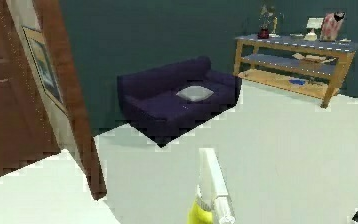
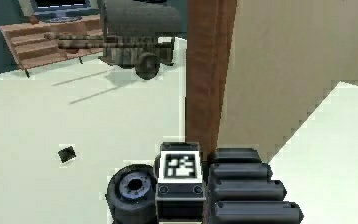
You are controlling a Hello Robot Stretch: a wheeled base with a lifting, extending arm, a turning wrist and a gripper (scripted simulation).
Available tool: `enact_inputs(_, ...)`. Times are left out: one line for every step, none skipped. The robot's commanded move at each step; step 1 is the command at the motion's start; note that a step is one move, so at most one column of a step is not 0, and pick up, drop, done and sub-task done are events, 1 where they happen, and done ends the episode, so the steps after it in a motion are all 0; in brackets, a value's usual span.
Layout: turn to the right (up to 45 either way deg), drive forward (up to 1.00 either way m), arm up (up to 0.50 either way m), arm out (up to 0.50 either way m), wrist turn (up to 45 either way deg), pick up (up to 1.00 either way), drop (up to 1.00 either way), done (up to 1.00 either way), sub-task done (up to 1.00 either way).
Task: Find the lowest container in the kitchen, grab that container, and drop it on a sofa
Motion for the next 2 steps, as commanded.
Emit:
enact_inputs(24.0,0.00,0.00,0.00,0.0,0.00,0.00,0.00,0.00)
enact_inputs(0.0,1.00,0.00,0.00,0.0,0.00,0.00,0.00,0.00)
